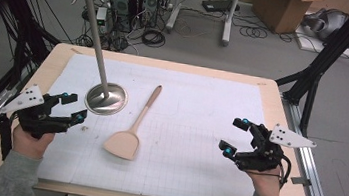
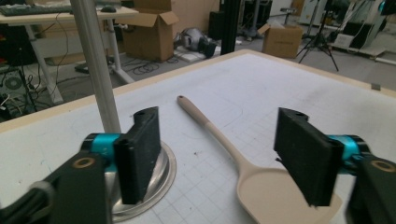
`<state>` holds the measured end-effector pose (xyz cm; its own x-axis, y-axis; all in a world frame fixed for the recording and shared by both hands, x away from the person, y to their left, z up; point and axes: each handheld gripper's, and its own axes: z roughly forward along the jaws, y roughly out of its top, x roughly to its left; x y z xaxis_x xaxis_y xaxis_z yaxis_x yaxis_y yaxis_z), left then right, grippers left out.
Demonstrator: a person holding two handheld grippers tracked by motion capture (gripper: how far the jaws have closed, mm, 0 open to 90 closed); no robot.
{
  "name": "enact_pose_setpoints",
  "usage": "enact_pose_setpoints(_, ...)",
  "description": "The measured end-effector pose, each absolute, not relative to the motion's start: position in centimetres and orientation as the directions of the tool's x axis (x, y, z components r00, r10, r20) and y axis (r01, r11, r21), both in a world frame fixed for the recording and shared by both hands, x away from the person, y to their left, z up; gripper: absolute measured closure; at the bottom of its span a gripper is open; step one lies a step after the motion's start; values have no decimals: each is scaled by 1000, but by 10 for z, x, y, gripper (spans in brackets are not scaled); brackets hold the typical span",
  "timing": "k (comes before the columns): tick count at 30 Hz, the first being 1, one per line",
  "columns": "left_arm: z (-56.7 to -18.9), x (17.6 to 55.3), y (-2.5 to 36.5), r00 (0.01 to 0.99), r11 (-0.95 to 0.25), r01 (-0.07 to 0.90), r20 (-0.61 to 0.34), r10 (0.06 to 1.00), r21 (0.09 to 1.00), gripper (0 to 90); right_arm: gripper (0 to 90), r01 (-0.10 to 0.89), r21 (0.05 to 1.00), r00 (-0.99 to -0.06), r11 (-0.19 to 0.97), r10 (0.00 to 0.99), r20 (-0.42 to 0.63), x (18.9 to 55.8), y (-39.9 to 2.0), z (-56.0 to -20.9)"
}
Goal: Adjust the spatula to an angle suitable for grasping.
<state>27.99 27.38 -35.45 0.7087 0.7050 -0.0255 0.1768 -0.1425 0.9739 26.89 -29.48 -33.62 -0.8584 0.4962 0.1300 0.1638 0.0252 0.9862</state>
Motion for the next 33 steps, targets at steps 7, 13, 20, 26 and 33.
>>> enact_pose_setpoints(7,-356,284,263,698,-173,186,-6,716,967,442,88,169,985,-857,25,498,134,270,-296,-337)
enact_pose_setpoints(13,-356,286,256,692,-204,207,4,722,957,563,88,163,986,-857,26,498,129,269,-296,-337)
enact_pose_setpoints(20,-357,290,251,676,-216,258,-16,737,942,747,88,173,985,-857,23,496,139,269,-296,-337)
enact_pose_setpoints(26,-358,294,245,691,-232,271,-22,722,934,877,88,169,985,-858,25,496,135,269,-296,-337)
enact_pose_setpoints(33,-355,303,236,690,-232,282,-28,724,931,891,88,169,985,-858,27,496,133,269,-296,-337)
